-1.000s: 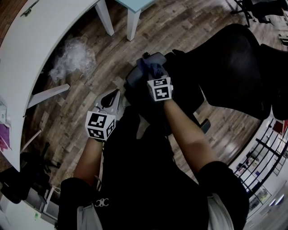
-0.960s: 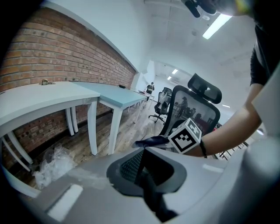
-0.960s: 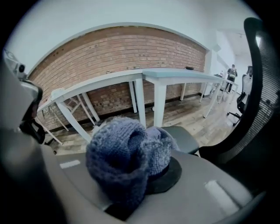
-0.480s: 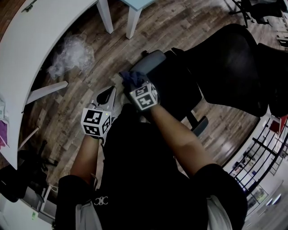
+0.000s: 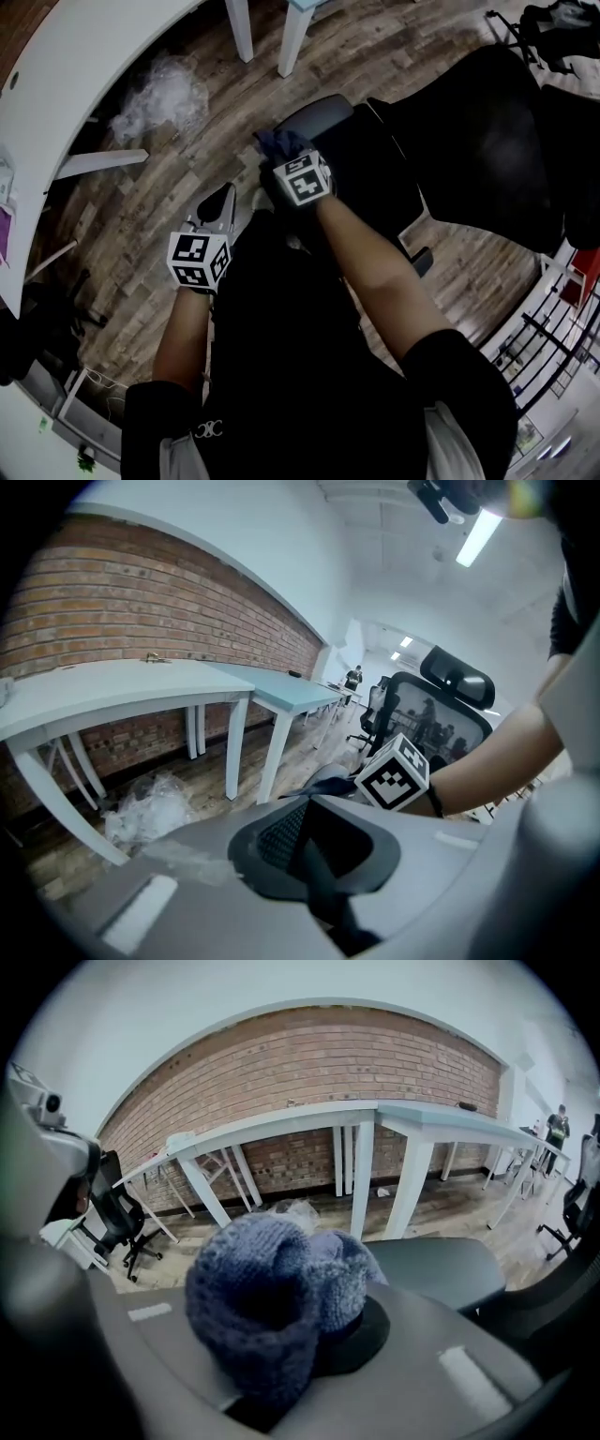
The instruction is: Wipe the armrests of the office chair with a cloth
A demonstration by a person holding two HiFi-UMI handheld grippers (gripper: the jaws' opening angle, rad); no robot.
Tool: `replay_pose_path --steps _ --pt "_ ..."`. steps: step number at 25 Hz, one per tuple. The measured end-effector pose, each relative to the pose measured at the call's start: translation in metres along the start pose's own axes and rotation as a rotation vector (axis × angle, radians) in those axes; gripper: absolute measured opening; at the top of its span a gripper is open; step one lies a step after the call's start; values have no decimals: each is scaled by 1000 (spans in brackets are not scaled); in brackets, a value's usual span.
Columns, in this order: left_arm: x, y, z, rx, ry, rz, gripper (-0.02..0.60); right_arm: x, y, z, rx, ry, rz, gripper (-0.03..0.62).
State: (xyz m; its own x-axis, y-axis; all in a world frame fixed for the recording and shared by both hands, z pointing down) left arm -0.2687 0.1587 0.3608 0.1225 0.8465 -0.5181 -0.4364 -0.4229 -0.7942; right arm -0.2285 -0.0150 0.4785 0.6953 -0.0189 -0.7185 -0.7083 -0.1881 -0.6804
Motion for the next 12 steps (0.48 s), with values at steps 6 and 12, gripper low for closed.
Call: replay_pose_path --steps 6,12 --pt "8 -8 27 17 16 -19 6 -5 8 4 10 -3 38 48" --pt "-17 -7 77 42 -41 8 6 -19 28 -10 49 25 77 48"
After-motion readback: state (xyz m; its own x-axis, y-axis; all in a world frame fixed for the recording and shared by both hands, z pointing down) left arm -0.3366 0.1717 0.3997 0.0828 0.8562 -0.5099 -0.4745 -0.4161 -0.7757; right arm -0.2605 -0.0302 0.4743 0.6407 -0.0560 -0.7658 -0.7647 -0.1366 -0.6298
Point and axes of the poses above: the fingertips, and each gripper's own axes: x backward along the fingers, z to its left, y out of its top, the point moved 6 cm from there along x, backward along the fingers, and after that the axes turned 5 degrees about -z, right-handed, at the moved point
